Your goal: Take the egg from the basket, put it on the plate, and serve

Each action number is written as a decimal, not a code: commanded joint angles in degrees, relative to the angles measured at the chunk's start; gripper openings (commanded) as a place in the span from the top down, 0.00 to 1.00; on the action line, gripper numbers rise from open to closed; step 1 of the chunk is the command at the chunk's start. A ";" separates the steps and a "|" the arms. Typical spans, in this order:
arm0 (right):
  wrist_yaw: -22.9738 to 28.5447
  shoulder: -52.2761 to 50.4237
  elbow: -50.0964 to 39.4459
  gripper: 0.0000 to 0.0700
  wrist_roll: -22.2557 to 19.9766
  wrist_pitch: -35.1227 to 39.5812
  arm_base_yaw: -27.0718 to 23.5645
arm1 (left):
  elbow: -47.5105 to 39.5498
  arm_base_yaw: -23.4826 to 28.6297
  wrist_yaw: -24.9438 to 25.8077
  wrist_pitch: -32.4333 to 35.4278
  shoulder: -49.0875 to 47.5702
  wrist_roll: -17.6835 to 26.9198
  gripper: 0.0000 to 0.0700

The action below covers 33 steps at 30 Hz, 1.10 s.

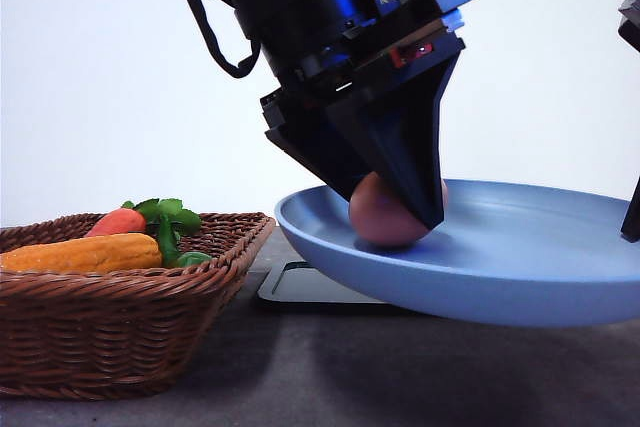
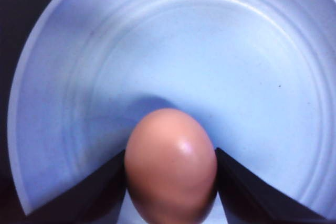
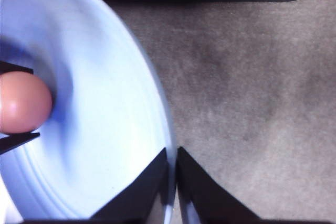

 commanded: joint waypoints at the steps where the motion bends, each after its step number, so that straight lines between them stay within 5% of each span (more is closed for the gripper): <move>1: -0.69 0.46 0.22 1.00 0.39 0.46 0.26 | 0.63 -0.75 -0.09 0.14 1.25 0.17 0.44; 14: -0.67 7.03 0.92 1.00 -0.62 0.89 -1.20 | 1.20 0.05 -0.89 -1.91 -10.46 -1.61 0.44; 33: -0.28 37.89 22.53 1.00 -0.61 10.14 -5.51 | 1.20 4.66 -18.49 -14.62 -39.96 -3.49 0.44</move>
